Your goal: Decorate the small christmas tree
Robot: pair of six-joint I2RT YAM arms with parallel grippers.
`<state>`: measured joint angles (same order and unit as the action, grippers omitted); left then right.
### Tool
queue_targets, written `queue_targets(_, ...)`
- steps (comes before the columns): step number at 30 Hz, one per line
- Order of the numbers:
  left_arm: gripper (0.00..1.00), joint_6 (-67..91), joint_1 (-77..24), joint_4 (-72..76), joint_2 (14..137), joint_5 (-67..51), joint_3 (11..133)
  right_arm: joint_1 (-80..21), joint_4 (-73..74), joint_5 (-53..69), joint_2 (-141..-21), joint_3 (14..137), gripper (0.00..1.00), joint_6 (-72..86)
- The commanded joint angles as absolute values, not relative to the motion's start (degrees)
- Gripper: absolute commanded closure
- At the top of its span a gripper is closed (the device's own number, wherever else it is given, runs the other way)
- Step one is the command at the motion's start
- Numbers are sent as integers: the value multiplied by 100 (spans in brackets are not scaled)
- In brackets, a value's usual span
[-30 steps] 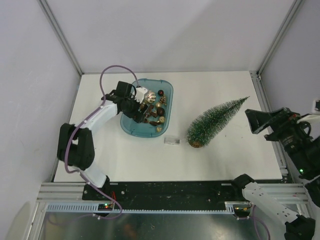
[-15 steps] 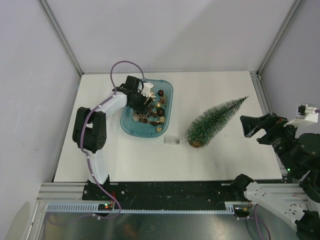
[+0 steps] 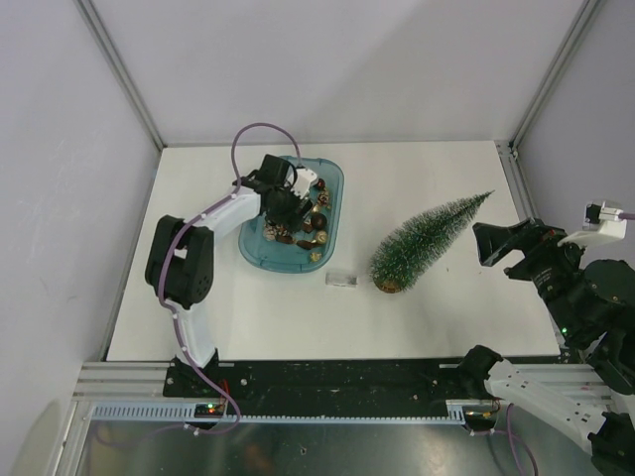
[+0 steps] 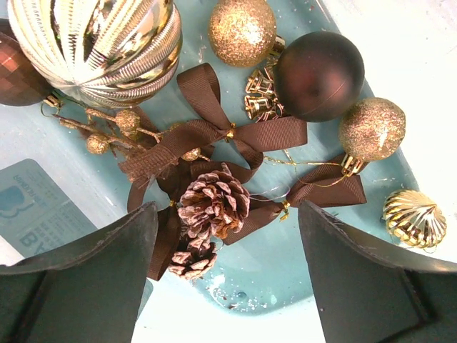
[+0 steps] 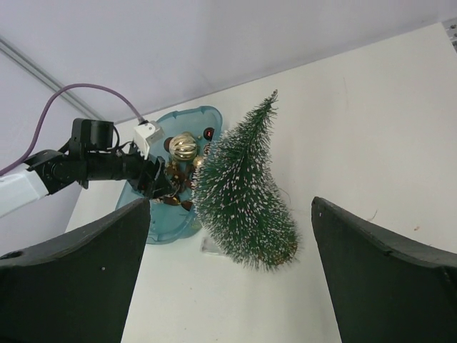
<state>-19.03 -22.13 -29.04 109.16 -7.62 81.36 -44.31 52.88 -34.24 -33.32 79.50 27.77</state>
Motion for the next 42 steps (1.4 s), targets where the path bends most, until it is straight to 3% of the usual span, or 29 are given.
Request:
queue_targets(1, 13, -1920, -2223, -2774, 10570, -855, 8264, -4497, 5010, -3562, -3448, 7931, 1, 2709)
queue_targets(11, 3, -1565, -2641, -2773, 11108, -1331, 9012, -4500, 4844, -3483, -3606, 7919, 1, 2741)
queue_targets(28, 20, -1078, -2689, -2797, 11966, -1812, 9442, -4500, 4853, -3502, -3434, 7858, 1, 2744)
queue_targets(36, 35, -976, -2689, -2797, 12231, -1801, 9590, -4500, 4860, -3463, -3361, 7857, 1, 2746)
queue_targets(42, 57, -964, -2689, -2795, 12295, -1770, 9583, -4502, 4867, -3484, -3291, 7857, 1, 2750)
